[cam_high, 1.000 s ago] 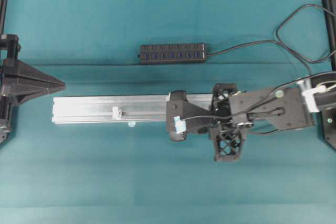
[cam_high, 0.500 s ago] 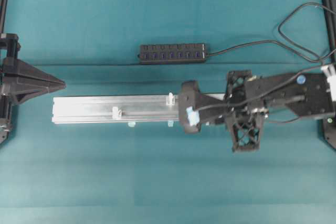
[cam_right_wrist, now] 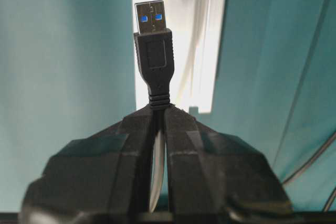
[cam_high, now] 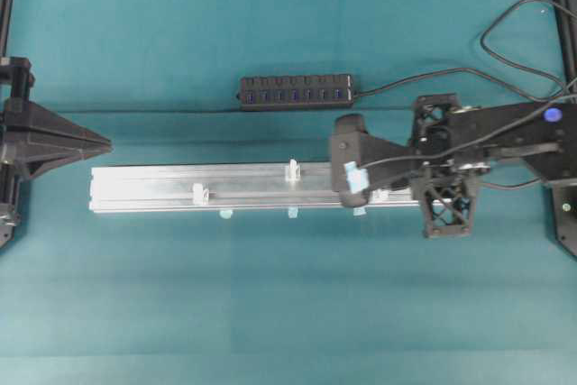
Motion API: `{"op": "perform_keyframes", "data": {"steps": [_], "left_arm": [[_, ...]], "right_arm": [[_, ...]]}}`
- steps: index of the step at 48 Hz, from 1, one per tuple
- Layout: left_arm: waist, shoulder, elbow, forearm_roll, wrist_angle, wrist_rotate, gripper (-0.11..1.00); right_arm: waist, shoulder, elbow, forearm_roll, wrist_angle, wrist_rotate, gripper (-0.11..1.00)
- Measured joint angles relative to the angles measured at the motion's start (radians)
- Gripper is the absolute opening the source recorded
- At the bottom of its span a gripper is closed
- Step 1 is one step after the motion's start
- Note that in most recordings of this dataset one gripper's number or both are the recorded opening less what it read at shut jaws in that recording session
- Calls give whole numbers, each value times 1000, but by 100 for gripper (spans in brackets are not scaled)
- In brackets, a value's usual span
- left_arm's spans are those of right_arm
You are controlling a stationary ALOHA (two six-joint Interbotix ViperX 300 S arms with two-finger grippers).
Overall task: Pass the USB cable through three rings with both arms.
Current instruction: 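Push the plug leftward through the right white ring with the right gripper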
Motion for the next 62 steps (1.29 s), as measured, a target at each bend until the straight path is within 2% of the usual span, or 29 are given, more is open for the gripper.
{"op": "perform_keyframes", "data": {"steps": [16, 23, 31, 43, 62], "left_arm": [[2, -2, -6, -2, 0, 0, 2], [0, -2, -8, -2, 2, 0, 2], [2, 0, -11, -2, 2, 0, 2], [14, 0, -20, -2, 2, 0, 2], [15, 0, -23, -2, 2, 0, 2]], "right_arm": [[-3, -141, 107, -2, -3, 5, -8], [-3, -192, 155, -2, -21, 35, -8], [-3, -232, 207, -2, -106, 80, -8], [-5, -244, 255, -2, -181, 87, -8], [-5, -192, 296, 0, -307, 89, -8]]}}
